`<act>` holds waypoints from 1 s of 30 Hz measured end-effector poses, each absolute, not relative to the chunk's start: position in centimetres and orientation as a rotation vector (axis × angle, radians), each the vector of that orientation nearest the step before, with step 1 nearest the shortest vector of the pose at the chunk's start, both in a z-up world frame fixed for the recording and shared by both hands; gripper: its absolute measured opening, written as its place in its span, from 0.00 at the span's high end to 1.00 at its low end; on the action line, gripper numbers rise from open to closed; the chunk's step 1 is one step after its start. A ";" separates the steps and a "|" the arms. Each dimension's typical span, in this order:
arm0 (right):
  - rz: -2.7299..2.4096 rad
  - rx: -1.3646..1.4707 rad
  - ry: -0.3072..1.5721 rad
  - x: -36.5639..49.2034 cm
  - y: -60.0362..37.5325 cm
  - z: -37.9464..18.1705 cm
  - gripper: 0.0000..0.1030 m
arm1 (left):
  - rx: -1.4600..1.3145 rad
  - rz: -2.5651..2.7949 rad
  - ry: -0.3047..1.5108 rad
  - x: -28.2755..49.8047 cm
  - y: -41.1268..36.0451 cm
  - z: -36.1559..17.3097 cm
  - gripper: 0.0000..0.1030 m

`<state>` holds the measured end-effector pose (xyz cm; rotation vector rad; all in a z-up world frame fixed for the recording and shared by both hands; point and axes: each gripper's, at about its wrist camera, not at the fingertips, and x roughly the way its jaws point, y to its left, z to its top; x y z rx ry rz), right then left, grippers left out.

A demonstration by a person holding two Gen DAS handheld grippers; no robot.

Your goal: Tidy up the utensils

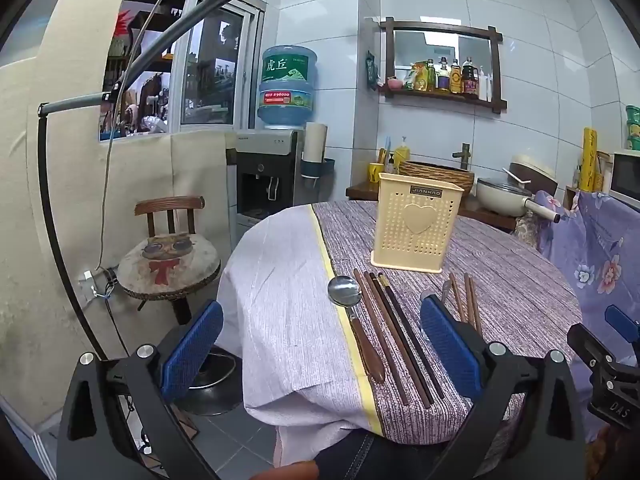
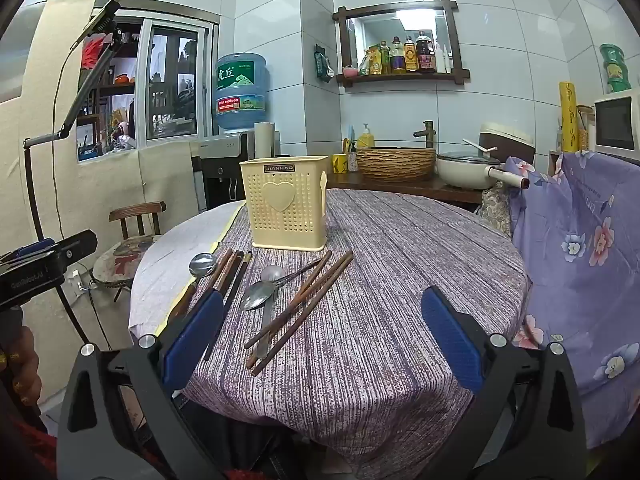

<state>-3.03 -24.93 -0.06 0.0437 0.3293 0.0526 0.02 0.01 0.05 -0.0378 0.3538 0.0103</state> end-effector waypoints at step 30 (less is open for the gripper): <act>0.054 0.046 0.333 -3.0 -24.9 -0.1 0.05 | -0.051 0.006 0.354 0.0 0.0 -0.5 0.05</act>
